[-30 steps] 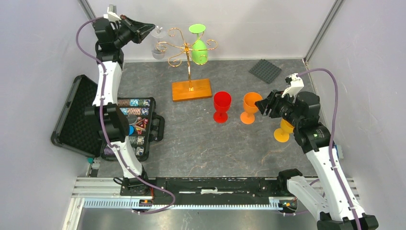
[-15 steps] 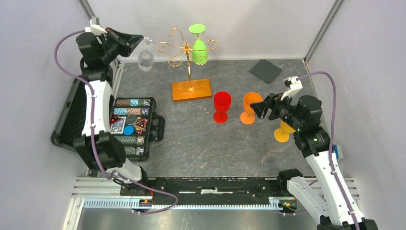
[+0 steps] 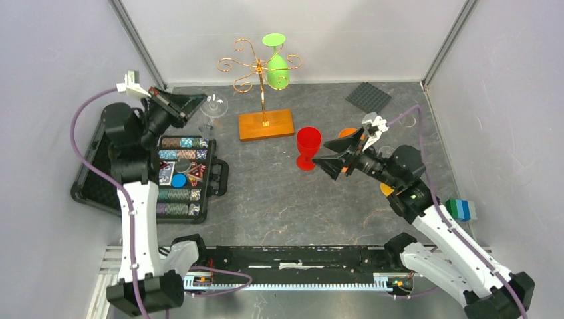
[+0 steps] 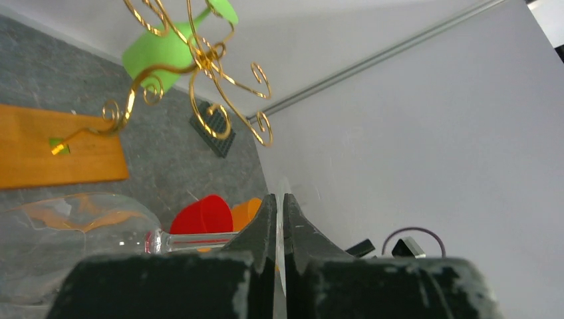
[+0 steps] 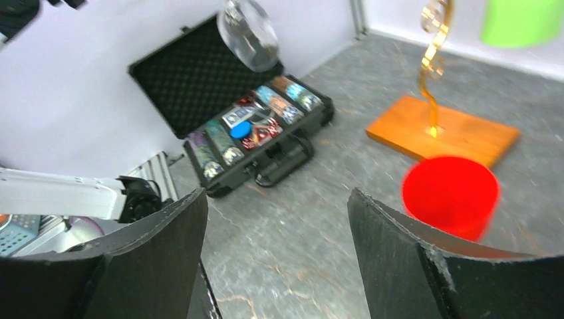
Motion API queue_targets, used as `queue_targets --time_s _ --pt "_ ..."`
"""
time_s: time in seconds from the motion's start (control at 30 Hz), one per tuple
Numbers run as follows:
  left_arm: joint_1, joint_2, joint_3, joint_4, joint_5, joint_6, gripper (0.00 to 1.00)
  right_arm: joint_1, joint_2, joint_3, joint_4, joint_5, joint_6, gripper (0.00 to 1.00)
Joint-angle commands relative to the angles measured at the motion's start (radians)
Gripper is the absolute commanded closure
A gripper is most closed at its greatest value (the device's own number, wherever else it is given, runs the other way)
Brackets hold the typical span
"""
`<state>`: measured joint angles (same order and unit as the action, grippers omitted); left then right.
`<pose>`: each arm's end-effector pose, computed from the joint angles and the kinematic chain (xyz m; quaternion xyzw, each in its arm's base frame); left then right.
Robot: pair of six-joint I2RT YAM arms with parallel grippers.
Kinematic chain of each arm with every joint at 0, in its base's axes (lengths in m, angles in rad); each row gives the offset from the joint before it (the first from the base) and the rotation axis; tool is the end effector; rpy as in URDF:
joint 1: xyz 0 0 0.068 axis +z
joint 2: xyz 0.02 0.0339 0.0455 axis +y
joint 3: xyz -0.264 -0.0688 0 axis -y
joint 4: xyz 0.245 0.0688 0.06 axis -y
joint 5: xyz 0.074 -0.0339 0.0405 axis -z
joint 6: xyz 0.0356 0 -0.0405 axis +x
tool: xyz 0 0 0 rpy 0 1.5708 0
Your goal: Take the wine glass off the wine glass rack
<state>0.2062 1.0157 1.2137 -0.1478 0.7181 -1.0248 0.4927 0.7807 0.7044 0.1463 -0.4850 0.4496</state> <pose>0.2103 0.0201 0.4499 -0.1646 0.6738 -0.4921 0.5260 0.1565 0.1029 0.3478 -0.1899 0.6580 0.4682 0.5583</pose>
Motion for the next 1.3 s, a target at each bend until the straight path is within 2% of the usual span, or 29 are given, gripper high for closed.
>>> queue_targets --time_s 0.0,0.2,0.33,0.47,0.57,0.73,0.97,1.27 --pt "-0.011 -0.116 -0.093 0.034 0.044 -0.100 0.98 0.130 0.053 -0.033 0.329 0.067 0.002 0.18" --pt "-0.071 -0.191 -0.187 0.036 0.050 -0.175 0.98 0.391 0.186 -0.032 0.482 0.254 -0.219 0.18" --pt "-0.132 -0.220 -0.229 0.041 0.032 -0.196 0.98 0.488 0.314 -0.017 0.620 0.333 -0.325 0.17" --pt "-0.193 -0.247 -0.269 0.071 0.018 -0.239 0.98 0.503 0.428 -0.022 0.826 0.364 -0.335 0.17" --pt "-0.262 -0.264 -0.289 0.073 -0.003 -0.257 0.98 0.509 0.492 -0.009 0.914 0.388 -0.359 0.16" --pt "-0.344 -0.277 -0.324 0.076 -0.049 -0.262 0.98 0.517 0.590 0.054 0.937 0.384 -0.397 0.16" --pt "-0.386 -0.277 -0.335 0.094 -0.069 -0.272 0.98 0.529 0.641 0.073 0.990 0.327 -0.419 0.18" --pt "-0.398 -0.300 -0.326 0.094 -0.074 -0.296 0.98 0.532 0.696 0.123 1.021 0.289 -0.396 0.50"
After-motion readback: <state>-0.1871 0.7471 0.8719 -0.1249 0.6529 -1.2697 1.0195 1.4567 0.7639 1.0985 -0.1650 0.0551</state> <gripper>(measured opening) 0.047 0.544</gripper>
